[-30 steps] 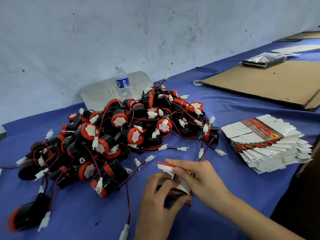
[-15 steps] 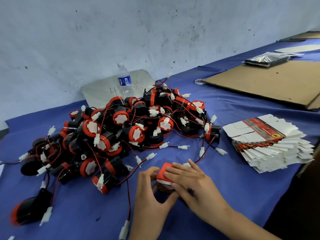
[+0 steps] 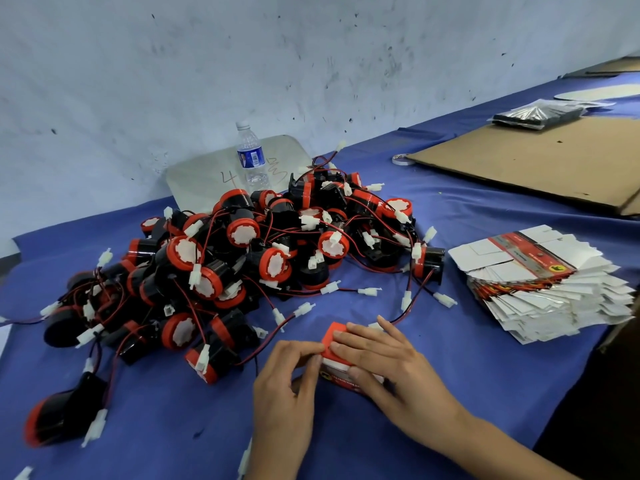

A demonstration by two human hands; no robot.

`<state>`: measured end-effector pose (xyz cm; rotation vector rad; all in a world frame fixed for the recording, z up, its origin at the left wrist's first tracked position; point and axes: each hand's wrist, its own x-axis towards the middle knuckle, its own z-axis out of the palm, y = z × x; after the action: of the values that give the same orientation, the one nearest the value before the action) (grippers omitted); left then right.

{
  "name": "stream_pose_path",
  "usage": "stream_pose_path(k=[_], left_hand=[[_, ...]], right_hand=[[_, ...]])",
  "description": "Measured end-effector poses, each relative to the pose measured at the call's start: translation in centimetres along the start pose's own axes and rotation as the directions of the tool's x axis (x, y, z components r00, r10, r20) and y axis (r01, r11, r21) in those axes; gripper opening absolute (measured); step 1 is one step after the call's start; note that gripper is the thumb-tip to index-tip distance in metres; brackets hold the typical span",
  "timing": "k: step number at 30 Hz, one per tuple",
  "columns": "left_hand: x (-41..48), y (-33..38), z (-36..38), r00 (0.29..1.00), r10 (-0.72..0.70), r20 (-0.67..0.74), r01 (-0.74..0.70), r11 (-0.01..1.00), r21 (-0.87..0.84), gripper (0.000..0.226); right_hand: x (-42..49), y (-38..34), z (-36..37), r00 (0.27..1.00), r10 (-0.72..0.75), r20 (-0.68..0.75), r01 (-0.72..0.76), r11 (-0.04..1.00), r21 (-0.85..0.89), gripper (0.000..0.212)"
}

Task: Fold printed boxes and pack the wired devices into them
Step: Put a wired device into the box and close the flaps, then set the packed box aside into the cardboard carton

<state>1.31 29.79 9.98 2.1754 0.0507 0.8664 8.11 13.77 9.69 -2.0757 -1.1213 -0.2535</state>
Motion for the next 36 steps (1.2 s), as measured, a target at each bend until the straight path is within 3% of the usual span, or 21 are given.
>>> stream_pose_path(k=[3,7,13,17,21,24,26,28,30,33,36], left_hand=[[0.1,-0.1,-0.2,0.997,0.072,0.027,-0.073,0.997,0.035,0.018],[0.2,0.0,-0.1,0.998,0.055,0.016,-0.055,0.998,0.001,0.026],[0.2,-0.6,0.3,0.999,0.053,-0.002,-0.052,0.993,0.103,0.033],[0.3,-0.8,0.4,0.996,0.094,-0.004,-0.092,0.983,0.157,0.032],[0.2,-0.5,0.2,0.992,0.123,0.023,-0.125,0.967,0.221,0.032],[-0.4,-0.5,0.3,0.991,0.118,0.064,-0.131,0.959,0.251,0.034],[-0.8,-0.6,0.5,0.990,0.074,0.118,-0.097,0.974,0.205,0.044],[-1.0,-0.6,0.7,0.974,0.084,0.211,-0.106,0.990,0.094,0.065],[-0.8,-0.6,0.8,0.960,0.105,0.261,-0.115,0.993,0.026,0.075],[-0.5,-0.3,0.5,0.975,0.069,0.213,-0.070,0.998,-0.003,0.059],[-0.5,-0.1,0.3,0.979,0.096,0.182,-0.098,0.995,0.004,0.046]], right_hand=[[-0.1,0.3,-0.2,0.998,0.000,0.057,-0.001,1.000,0.006,0.041],[-0.1,0.5,-0.5,0.994,-0.002,0.111,0.002,1.000,-0.002,0.043],[-0.4,0.8,-1.2,0.977,-0.054,0.205,0.105,0.963,-0.248,0.045],[-0.5,0.4,-1.8,0.969,-0.079,0.232,0.179,0.874,-0.452,0.044],[-0.5,0.2,-2.2,0.937,-0.022,0.348,0.205,0.843,-0.498,0.047],[-0.3,0.3,-2.2,0.899,0.035,0.436,0.149,0.912,-0.381,0.053],[0.1,0.4,-2.6,0.900,-0.004,0.436,0.143,0.947,-0.286,0.053],[0.9,-0.1,-3.4,0.954,-0.026,0.297,0.052,0.996,-0.077,0.046],[1.5,-0.5,-4.2,0.986,0.083,0.148,-0.109,0.978,0.178,0.034],[1.4,-0.8,-4.4,0.968,0.154,0.197,-0.221,0.893,0.391,0.030],[0.8,-0.3,-4.0,0.954,0.108,0.281,-0.190,0.939,0.285,0.053]])
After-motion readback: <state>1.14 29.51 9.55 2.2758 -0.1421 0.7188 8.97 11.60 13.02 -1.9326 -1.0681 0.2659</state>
